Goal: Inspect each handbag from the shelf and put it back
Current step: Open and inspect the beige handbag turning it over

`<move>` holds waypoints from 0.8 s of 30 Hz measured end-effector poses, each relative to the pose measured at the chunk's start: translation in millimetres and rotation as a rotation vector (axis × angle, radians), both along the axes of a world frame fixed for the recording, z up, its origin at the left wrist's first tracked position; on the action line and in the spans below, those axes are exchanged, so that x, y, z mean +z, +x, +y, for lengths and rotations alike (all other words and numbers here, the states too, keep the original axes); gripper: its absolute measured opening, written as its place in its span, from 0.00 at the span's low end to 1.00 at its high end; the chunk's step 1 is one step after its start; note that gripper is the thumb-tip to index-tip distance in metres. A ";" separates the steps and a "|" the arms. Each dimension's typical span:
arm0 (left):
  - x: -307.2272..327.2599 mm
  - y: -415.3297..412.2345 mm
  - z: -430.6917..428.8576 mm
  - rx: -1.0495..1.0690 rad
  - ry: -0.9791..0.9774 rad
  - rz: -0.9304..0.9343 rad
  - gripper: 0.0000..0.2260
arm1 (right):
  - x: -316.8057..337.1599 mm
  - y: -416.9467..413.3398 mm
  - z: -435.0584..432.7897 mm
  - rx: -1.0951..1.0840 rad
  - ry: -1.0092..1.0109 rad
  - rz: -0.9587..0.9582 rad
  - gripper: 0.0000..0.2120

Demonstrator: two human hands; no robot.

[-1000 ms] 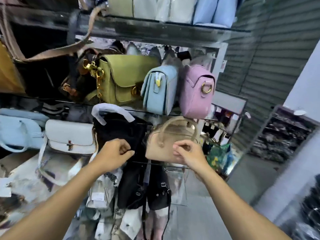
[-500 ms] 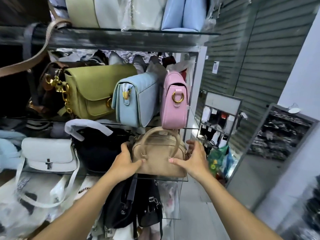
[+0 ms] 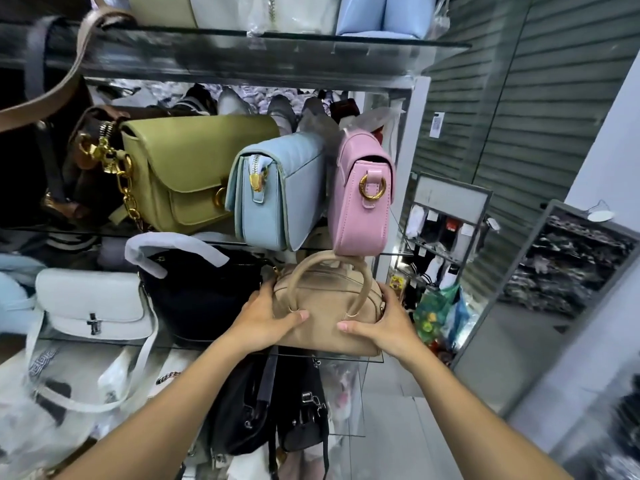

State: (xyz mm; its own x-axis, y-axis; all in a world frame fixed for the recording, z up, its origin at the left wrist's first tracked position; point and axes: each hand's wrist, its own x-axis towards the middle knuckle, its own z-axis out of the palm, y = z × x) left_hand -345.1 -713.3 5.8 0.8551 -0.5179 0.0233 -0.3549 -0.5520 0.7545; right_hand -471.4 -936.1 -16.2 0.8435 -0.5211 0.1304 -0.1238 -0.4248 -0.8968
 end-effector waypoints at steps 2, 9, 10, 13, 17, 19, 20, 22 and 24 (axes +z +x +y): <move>0.4 -4.0 -1.8 0.018 -0.020 0.007 0.48 | -1.2 -3.0 0.9 -0.014 0.006 0.006 0.46; -2.5 -19.8 -3.5 0.019 -0.059 0.036 0.49 | 2.7 -30.0 -0.3 -0.023 -0.032 0.034 0.45; -2.6 -23.6 -3.5 0.019 -0.065 0.045 0.54 | 3.4 -35.8 -0.8 -0.022 -0.036 0.041 0.45; -3.2 -37.2 -8.0 -0.018 -0.036 0.067 0.59 | 1.3 -54.2 -3.4 -0.031 -0.039 0.046 0.46; -7.4 -56.6 -17.3 -0.049 -0.041 0.096 0.58 | -0.7 -81.8 -6.8 -0.045 -0.028 0.032 0.44; -7.1 -66.6 -20.1 -0.058 -0.045 0.101 0.57 | -1.5 -96.2 -9.3 -0.058 -0.018 0.023 0.43; -7.3 -72.5 -21.0 -0.068 -0.048 0.103 0.57 | -2.4 -103.4 -10.8 -0.063 -0.010 0.022 0.42; -7.4 -85.4 -21.9 -0.091 -0.047 0.109 0.56 | -5.5 -118.5 -13.7 -0.068 0.003 0.014 0.40; -6.4 -100.2 -22.0 -0.123 -0.034 0.121 0.56 | -8.2 -135.7 -16.0 -0.072 0.017 -0.004 0.39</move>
State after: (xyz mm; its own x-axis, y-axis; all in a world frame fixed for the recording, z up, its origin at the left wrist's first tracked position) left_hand -445.2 -735.3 -0.5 0.7827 -0.6199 -0.0568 -0.3235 -0.4830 0.8136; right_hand -607.1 -952.2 -24.4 0.8034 -0.5824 0.1240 -0.1501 -0.3995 -0.9043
